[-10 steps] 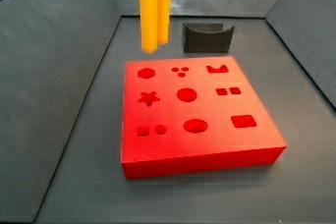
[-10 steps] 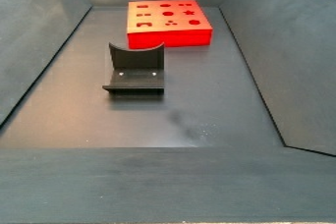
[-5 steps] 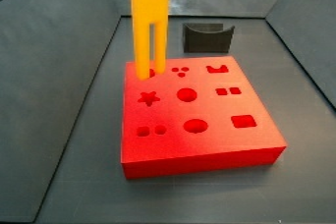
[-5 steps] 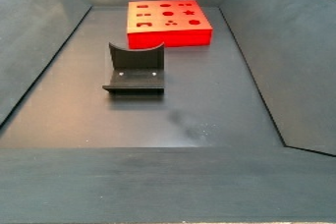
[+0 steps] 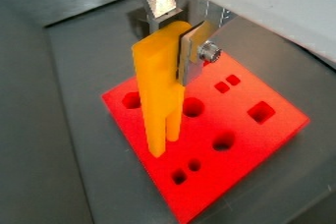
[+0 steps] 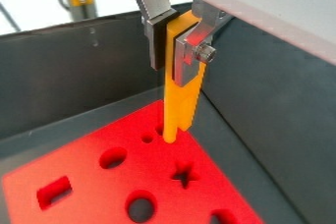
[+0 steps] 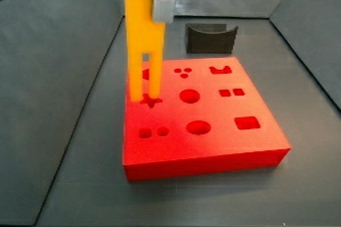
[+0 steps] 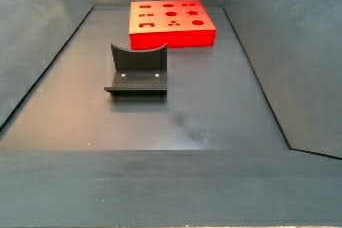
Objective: Pick up the square-circle object. Move up. Rotate the square-circle object. Place the square-circle object on the fixture. Regrasp the square-circle object. Move to above the board. Insert the square-circle object.
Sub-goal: Insert the square-circle object.
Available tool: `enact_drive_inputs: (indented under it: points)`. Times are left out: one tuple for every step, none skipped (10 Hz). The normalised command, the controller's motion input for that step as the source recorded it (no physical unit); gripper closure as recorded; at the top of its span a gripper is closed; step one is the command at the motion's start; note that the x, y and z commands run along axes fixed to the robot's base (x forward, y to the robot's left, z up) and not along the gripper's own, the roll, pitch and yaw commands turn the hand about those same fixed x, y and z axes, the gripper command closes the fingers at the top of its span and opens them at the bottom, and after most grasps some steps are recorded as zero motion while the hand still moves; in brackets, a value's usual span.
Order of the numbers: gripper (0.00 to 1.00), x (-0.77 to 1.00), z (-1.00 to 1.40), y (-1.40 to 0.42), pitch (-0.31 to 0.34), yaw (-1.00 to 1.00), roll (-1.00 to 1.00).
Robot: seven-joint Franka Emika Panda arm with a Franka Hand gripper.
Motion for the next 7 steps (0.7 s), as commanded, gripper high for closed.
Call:
enact_drive_inputs:
  points:
    - [1.00, 0.30, -0.31, -0.23, -0.016, -0.68, -0.03]
    - [1.00, 0.42, -0.31, -0.14, -0.071, -0.60, -0.05]
    - [1.00, 0.47, -0.13, -0.02, -0.089, -0.47, -0.01]
    - [1.00, 0.07, -0.15, 0.00, -0.059, -0.07, 0.00]
    - [1.00, 0.05, -0.27, -0.06, -0.080, 0.00, 0.00]
    - [1.00, 0.08, -0.29, -0.13, -0.121, 0.11, 0.00]
    - [1.00, 0.04, -0.17, -0.17, -0.227, 0.21, 0.00]
